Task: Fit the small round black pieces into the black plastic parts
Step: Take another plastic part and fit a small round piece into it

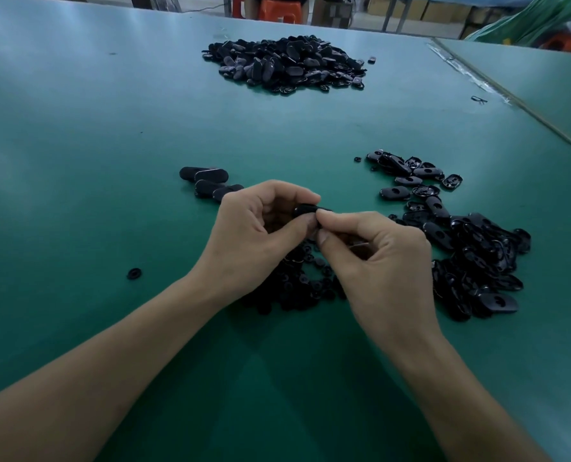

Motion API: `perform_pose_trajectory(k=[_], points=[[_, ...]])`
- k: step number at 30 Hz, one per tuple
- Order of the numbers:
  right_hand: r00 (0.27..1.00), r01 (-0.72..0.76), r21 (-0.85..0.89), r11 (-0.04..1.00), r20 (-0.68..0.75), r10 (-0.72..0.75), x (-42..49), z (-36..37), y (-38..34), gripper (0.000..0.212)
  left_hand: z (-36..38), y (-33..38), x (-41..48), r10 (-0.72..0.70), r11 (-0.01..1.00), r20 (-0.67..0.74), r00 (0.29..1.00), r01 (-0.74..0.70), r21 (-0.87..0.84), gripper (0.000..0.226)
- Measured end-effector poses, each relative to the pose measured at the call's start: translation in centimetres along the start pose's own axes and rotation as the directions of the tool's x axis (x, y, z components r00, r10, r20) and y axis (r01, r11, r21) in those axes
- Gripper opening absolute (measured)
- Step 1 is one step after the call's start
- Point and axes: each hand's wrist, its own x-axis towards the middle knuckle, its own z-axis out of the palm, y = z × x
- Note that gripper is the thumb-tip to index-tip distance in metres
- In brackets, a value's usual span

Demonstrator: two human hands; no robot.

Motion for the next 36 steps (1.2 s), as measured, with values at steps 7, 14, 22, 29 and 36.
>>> perform_pose_trajectory(k=[7, 14, 22, 29, 36], points=[[1.0, 0.019, -0.035, 0.999, 0.001, -0.019, 0.3, -0.5, 0.2, 0.024, 0.0, -0.1, 0.0, -0.033, 0.999, 0.009, 0.999, 0.033, 0.005, 0.017], [0.987, -0.127, 0.145, 0.981, 0.115, 0.111, 1.0, -1.2, 0.3, 0.022, -0.1, 0.0, 0.0, -0.069, 0.997, 0.027, 0.997, 0.07, -0.029, 0.02], [0.979, -0.154, 0.18, 0.972, 0.161, 0.125, 1.2, -1.6, 0.3, 0.02, -0.2, 0.0, 0.0, -0.067, 0.997, 0.027, 0.997, 0.068, -0.029, 0.021], [0.978, -0.172, 0.095, 0.981, 0.135, 0.158, 1.2, -1.5, 0.4, 0.015, 0.1, -0.2, -0.1, -0.08, 0.997, 0.023, 0.997, 0.079, 0.005, 0.02], [0.978, -0.179, 0.05, 0.983, 0.12, 0.172, 1.1, -1.4, 0.1, 0.013, 0.0, -0.1, -0.2, -0.092, 0.996, -0.004, 0.996, 0.092, 0.008, 0.019]])
